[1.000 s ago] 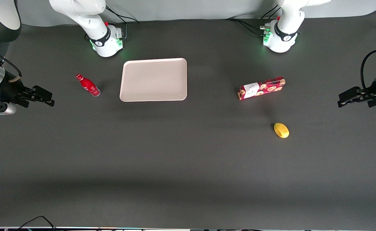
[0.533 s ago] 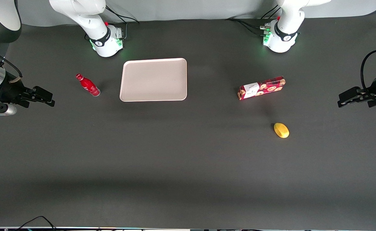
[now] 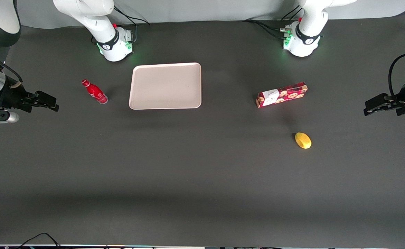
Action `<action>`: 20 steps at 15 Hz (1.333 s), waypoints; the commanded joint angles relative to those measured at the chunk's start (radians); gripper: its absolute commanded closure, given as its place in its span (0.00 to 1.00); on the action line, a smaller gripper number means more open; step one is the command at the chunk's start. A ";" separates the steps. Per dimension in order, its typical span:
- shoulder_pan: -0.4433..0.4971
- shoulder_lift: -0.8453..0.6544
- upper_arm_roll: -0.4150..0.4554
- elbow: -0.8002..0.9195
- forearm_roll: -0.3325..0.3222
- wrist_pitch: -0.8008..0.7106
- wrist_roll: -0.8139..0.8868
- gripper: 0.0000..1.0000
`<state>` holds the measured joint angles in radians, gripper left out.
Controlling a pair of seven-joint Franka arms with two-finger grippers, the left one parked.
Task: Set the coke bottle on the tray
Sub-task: 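Move the right gripper toward the red Coca-Cola bottle lying on the table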
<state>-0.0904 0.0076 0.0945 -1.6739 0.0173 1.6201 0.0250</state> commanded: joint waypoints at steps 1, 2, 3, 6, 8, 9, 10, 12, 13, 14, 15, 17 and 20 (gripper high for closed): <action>-0.020 -0.017 0.004 -0.013 -0.008 -0.057 -0.020 0.00; -0.025 -0.035 0.004 -0.042 0.000 -0.055 -0.020 0.00; -0.025 -0.052 0.005 -0.078 0.001 -0.045 -0.020 0.00; -0.025 -0.141 0.007 -0.226 0.016 0.012 -0.020 0.00; -0.025 -0.240 0.011 -0.391 0.024 0.090 -0.022 0.00; -0.025 -0.306 0.011 -0.487 0.024 0.140 -0.023 0.00; -0.025 -0.366 0.011 -0.576 0.024 0.174 -0.046 0.00; -0.043 -0.458 0.001 -0.705 0.024 0.211 -0.123 0.00; -0.070 -0.509 0.001 -0.772 0.026 0.246 -0.131 0.00; -0.075 -0.559 0.004 -0.855 0.026 0.294 -0.132 0.00; -0.075 -0.601 0.002 -0.927 0.026 0.347 -0.132 0.00; -0.078 -0.630 0.004 -1.009 0.026 0.414 -0.132 0.00; -0.081 -0.640 0.001 -1.113 0.027 0.524 -0.132 0.00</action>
<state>-0.1628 -0.5881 0.0967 -2.6756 0.0250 2.0385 -0.0790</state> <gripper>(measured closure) 0.000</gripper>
